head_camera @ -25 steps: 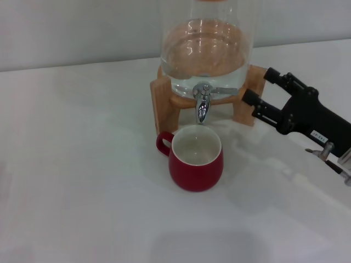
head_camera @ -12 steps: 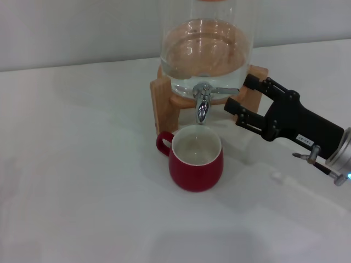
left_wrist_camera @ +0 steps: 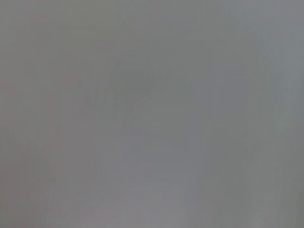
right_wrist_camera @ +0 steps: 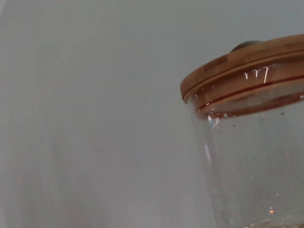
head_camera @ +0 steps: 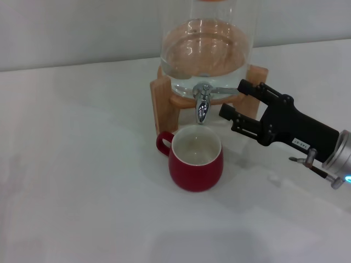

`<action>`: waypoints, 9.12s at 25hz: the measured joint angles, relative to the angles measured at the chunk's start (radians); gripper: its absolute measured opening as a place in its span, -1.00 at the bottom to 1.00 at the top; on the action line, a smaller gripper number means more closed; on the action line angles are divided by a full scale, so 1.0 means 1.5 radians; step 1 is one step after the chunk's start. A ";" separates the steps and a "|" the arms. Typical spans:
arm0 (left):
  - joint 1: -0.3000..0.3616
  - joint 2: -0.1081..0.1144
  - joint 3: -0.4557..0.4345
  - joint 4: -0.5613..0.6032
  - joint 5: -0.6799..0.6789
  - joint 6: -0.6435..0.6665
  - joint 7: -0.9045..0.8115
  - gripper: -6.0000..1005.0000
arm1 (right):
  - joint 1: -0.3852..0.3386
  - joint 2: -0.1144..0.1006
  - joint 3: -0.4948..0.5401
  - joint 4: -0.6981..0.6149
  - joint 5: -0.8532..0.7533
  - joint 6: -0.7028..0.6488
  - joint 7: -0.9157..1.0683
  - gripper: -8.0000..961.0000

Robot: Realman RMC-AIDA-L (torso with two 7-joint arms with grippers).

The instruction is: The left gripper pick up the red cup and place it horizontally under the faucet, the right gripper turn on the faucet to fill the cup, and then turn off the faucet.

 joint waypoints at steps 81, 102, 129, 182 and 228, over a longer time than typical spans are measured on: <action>-0.009 -0.001 0.001 0.000 0.028 -0.002 0.000 0.74 | -0.011 0.004 -0.047 -0.063 -0.069 -0.086 0.063 0.72; -0.009 0.000 0.001 0.000 0.043 -0.003 0.000 0.74 | 0.008 0.009 -0.081 -0.077 -0.065 -0.027 0.076 0.72; -0.016 -0.001 0.001 0.000 0.043 -0.003 0.000 0.74 | 0.008 0.008 -0.091 -0.077 -0.068 -0.024 0.086 0.72; -0.028 0.000 0.007 0.000 0.045 0.006 0.000 0.74 | 0.017 0.000 -0.078 -0.087 -0.053 0.015 0.090 0.71; -0.028 -0.001 0.014 -0.001 0.054 0.000 0.000 0.74 | 0.019 -0.017 -0.057 -0.096 -0.055 0.043 0.086 0.72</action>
